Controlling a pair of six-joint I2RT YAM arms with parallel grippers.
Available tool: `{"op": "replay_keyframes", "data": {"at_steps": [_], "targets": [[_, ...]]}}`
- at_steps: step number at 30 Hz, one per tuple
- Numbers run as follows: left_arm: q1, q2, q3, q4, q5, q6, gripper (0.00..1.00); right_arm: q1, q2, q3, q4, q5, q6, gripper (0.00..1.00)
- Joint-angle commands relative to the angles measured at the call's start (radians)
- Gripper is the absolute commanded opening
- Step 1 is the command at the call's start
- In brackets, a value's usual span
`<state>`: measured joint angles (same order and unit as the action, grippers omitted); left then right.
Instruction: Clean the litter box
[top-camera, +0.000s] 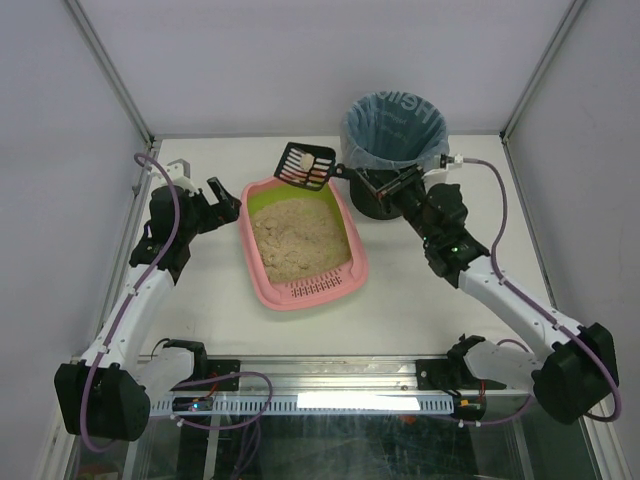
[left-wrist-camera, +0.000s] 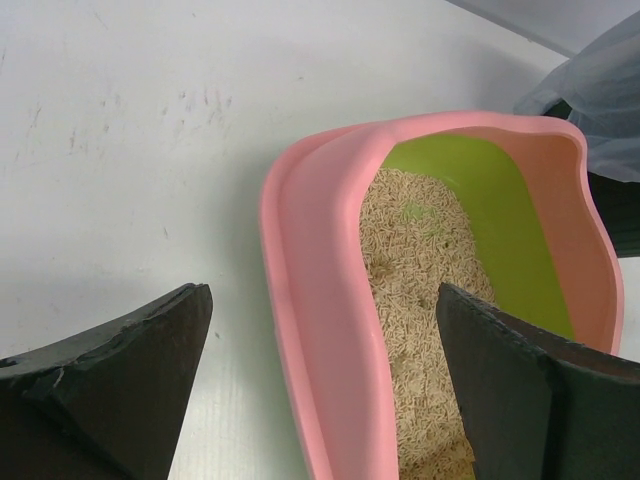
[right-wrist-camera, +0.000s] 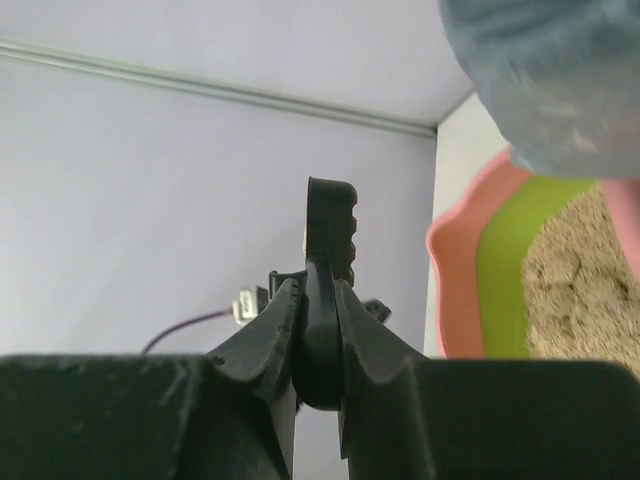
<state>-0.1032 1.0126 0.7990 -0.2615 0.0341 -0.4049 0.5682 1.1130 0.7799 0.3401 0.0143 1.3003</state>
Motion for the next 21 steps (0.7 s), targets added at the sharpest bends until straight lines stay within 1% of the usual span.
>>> {"op": "replay_keyframes", "data": {"at_steps": [1, 5, 10, 15, 18, 21], "targets": [[0.007, -0.005, 0.045, 0.023, -0.001, -0.003, 0.99, -0.061, -0.037, 0.167, -0.147, 0.030, -0.047, 0.00], [0.009, -0.011, 0.040, 0.022, 0.011, 0.005, 0.99, -0.171, -0.040, 0.280, -0.250, 0.028, -0.081, 0.00], [0.009, -0.004, 0.039, 0.022, 0.048, 0.016, 0.99, -0.334, -0.045, 0.360, -0.296, 0.005, -0.150, 0.00], [0.009, 0.011, 0.043, 0.020, 0.072, 0.026, 0.99, -0.472, -0.034, 0.386, -0.270, -0.066, -0.338, 0.00], [0.009, 0.016, 0.046, 0.021, 0.092, 0.033, 0.99, -0.503, -0.026, 0.379, -0.226, -0.065, -0.487, 0.00], [0.009, 0.018, 0.045, 0.020, 0.108, 0.038, 0.99, -0.515, 0.002, 0.383, -0.159, -0.121, -0.640, 0.00]]}}
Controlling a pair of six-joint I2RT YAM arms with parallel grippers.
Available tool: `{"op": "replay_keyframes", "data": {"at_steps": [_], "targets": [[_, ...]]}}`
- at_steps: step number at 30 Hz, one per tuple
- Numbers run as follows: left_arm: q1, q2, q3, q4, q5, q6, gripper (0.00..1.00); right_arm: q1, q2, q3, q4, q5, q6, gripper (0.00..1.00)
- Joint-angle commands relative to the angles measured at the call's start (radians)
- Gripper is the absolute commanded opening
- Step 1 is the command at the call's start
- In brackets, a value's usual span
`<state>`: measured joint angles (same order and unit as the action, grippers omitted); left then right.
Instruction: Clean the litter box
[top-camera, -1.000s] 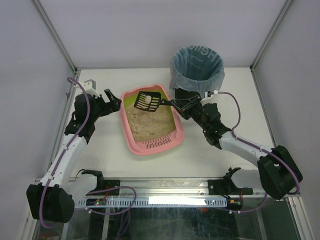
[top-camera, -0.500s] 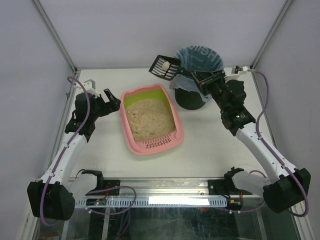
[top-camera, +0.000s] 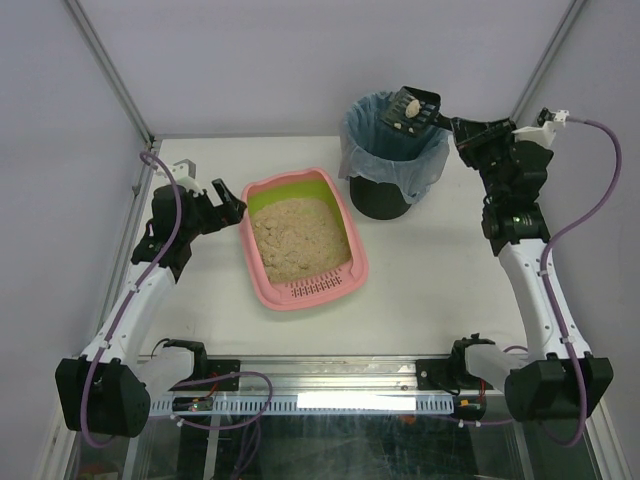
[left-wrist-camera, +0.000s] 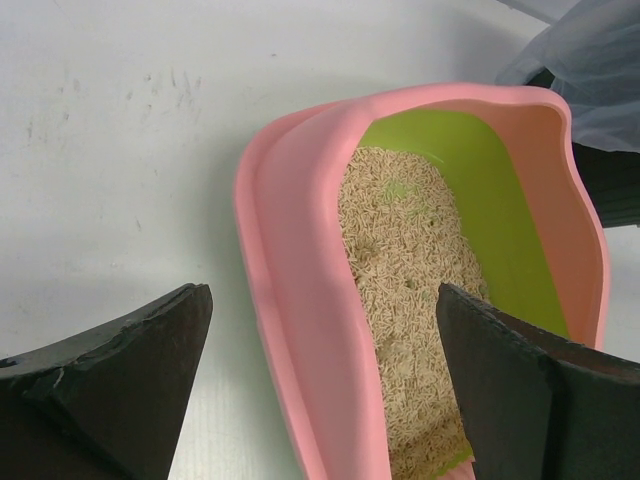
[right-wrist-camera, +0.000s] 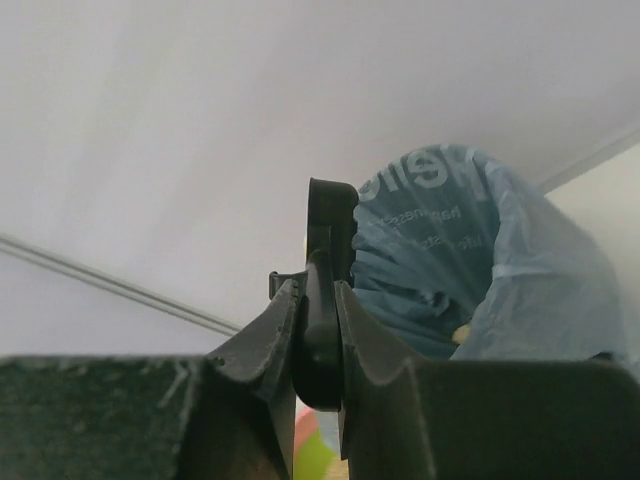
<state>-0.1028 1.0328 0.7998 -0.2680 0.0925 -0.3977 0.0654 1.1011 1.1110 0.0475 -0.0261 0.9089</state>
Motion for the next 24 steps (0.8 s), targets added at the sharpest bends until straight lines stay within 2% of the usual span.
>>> {"op": "replay_keyframes", "data": {"at_steps": [1, 3, 8, 16, 24], "targets": [[0.009, -0.002, 0.045, 0.027, 0.055, 0.032, 0.99, -0.013, 0.026, 0.055, 0.158, -0.111, -0.291, 0.00], [0.009, -0.003, 0.042, 0.027, 0.061, 0.033, 0.99, -0.013, 0.051, 0.069, 0.193, -0.176, -0.399, 0.00], [0.009, -0.007, 0.041, 0.026, 0.065, 0.039, 0.99, -0.014, 0.101, 0.126, 0.162, -0.272, -0.638, 0.00], [0.008, 0.008, 0.042, 0.027, 0.104, 0.048, 0.99, -0.013, 0.196, 0.284, 0.018, -0.468, -1.001, 0.00], [0.009, 0.013, 0.042, 0.027, 0.128, 0.054, 0.99, 0.003, 0.179, 0.321, -0.076, -0.469, -1.209, 0.00]]}}
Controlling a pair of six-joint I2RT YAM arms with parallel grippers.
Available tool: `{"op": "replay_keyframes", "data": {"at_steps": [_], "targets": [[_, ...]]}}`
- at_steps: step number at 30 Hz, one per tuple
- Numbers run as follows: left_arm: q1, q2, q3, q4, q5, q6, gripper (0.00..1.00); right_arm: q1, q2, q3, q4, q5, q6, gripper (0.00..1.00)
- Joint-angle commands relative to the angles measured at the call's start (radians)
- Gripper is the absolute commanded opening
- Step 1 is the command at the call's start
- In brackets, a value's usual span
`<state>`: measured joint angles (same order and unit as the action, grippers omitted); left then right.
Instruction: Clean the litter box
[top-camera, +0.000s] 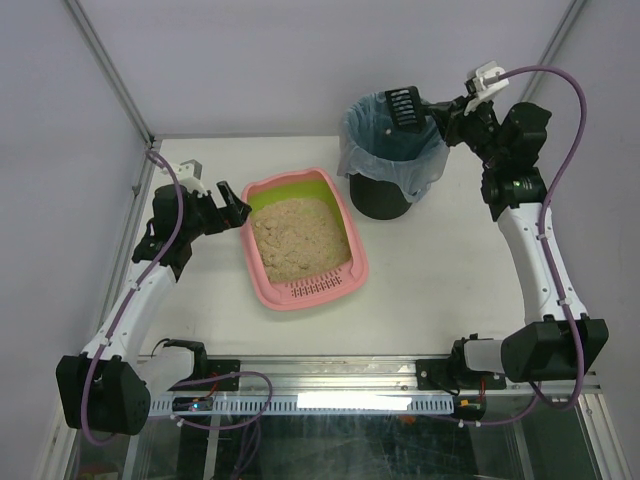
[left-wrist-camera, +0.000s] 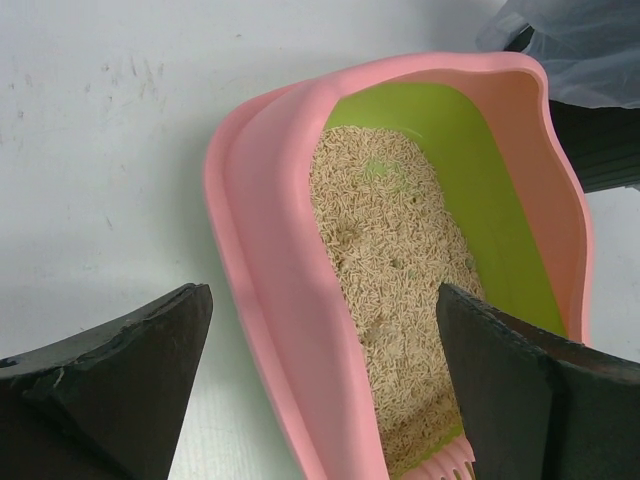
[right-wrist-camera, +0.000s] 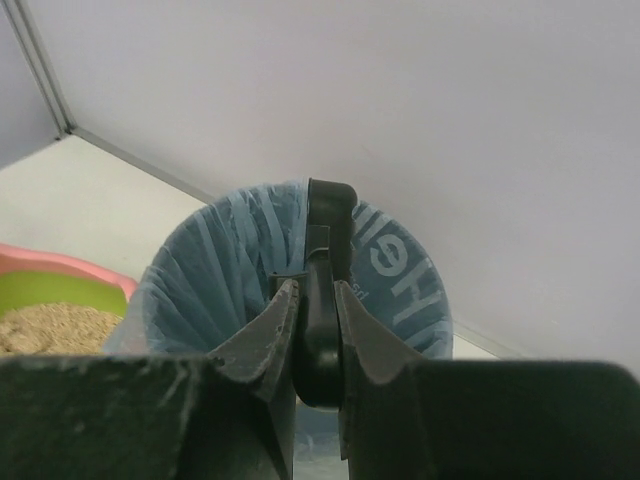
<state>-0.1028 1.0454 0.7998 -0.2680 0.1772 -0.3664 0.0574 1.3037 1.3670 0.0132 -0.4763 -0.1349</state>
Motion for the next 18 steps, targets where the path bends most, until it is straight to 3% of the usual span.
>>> {"op": "replay_keyframes", "data": {"at_steps": [1, 7, 10, 14, 18], "targets": [[0.008, 0.003, 0.042, 0.027, 0.047, 0.023, 0.99, 0.015, -0.026, 0.073, -0.053, -0.001, -0.175, 0.00], [0.008, 0.016, 0.046, 0.026, 0.084, 0.031, 0.98, 0.071, -0.061, 0.087, 0.021, 0.320, -0.056, 0.00], [0.009, 0.017, 0.047, 0.027, 0.093, 0.037, 0.96, 0.075, -0.083, 0.101, 0.042, 0.448, 0.150, 0.00], [0.008, 0.027, 0.049, 0.028, 0.105, 0.040, 0.95, 0.087, -0.101, 0.130, -0.006, 0.373, 0.378, 0.00], [0.008, 0.038, 0.051, 0.028, 0.126, 0.042, 0.91, 0.200, -0.087, 0.185, -0.098, 0.391, 0.443, 0.00]]}}
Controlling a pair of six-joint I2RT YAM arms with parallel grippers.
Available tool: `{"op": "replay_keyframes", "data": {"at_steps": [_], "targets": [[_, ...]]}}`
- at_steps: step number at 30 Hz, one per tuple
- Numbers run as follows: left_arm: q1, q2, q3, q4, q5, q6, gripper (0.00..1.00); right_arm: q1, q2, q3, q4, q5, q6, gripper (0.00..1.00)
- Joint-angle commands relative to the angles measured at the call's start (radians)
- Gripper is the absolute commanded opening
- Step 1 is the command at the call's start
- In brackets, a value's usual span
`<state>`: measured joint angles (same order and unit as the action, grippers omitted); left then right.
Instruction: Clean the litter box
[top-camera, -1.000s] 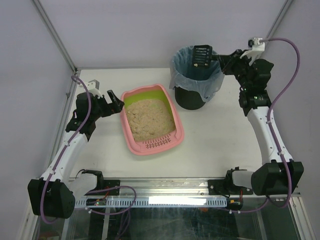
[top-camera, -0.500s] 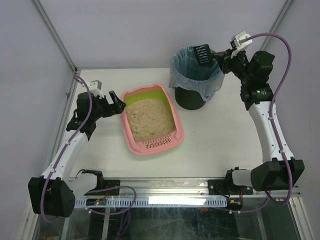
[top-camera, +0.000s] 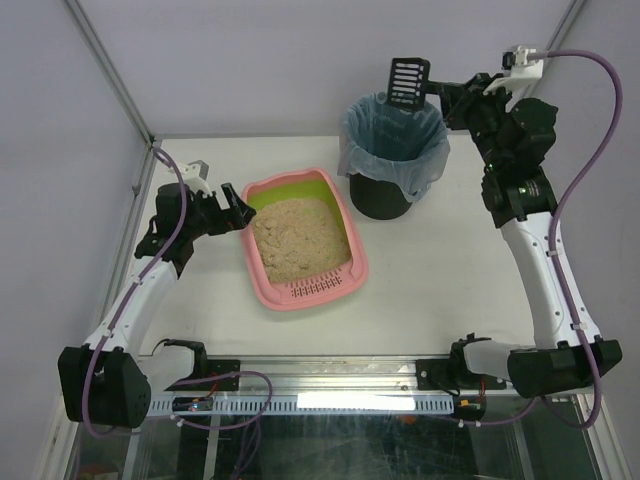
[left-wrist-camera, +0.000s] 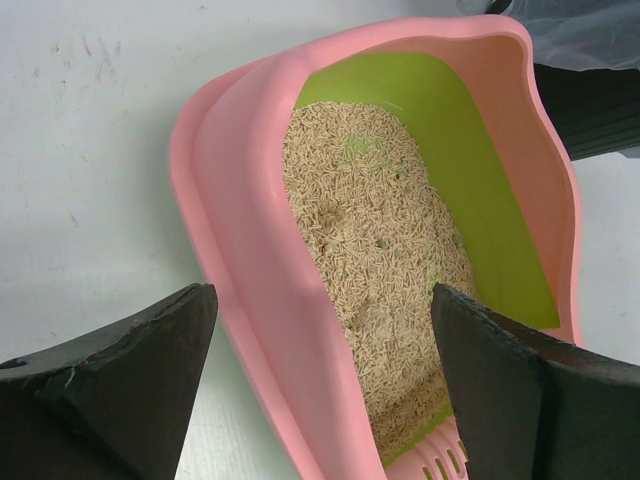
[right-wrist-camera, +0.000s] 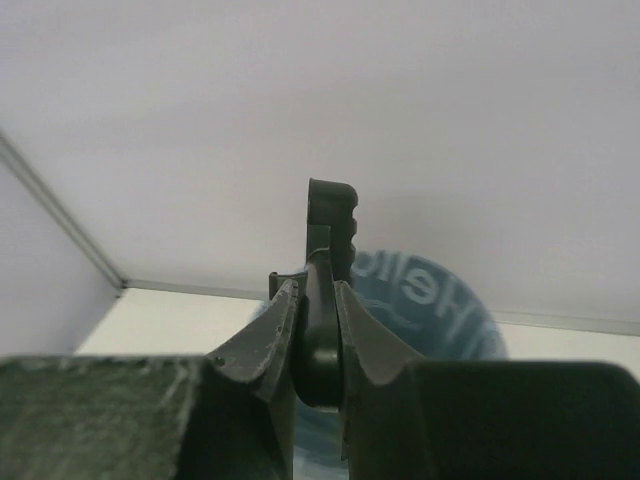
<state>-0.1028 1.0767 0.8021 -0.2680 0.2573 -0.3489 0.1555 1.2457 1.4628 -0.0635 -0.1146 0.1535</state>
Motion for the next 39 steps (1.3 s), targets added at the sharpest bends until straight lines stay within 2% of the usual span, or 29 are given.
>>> {"op": "replay_keyframes", "data": {"at_steps": [1, 7, 10, 17, 21, 25, 30, 35, 39], "targets": [[0.009, 0.010, 0.050, 0.029, 0.050, 0.026, 0.89, 0.147, -0.027, 0.096, -0.037, 0.056, 0.147, 0.00], [0.008, 0.017, 0.052, 0.027, 0.062, 0.028, 0.85, 0.379, -0.007, 0.107, -0.120, 0.153, 0.120, 0.00], [0.009, 0.021, 0.053, 0.027, 0.065, 0.026, 0.85, 0.478, 0.037, 0.137, -0.212, 0.217, 0.088, 0.00], [0.009, 0.027, 0.053, 0.027, 0.063, 0.025, 0.83, 0.693, 0.165, 0.163, -0.384, 0.446, 0.035, 0.00], [0.008, 0.034, 0.055, 0.027, 0.072, 0.024, 0.82, 0.781, 0.294, 0.251, -0.519, 0.592, 0.038, 0.00], [0.009, 0.035, 0.055, 0.027, 0.074, 0.023, 0.82, 0.819, 0.440, 0.352, -0.658, 0.700, 0.102, 0.00], [0.009, 0.032, 0.053, 0.026, 0.076, 0.024, 0.82, 0.829, 0.506, 0.378, -0.681, 0.780, 0.165, 0.00], [0.008, 0.037, 0.055, 0.027, 0.084, 0.024, 0.82, 0.826, 0.582, 0.423, -0.760, 0.806, 0.247, 0.00], [0.009, 0.037, 0.054, 0.026, 0.085, 0.024, 0.82, 0.799, 0.590, 0.386, -0.751, 0.731, 0.313, 0.00]]}}
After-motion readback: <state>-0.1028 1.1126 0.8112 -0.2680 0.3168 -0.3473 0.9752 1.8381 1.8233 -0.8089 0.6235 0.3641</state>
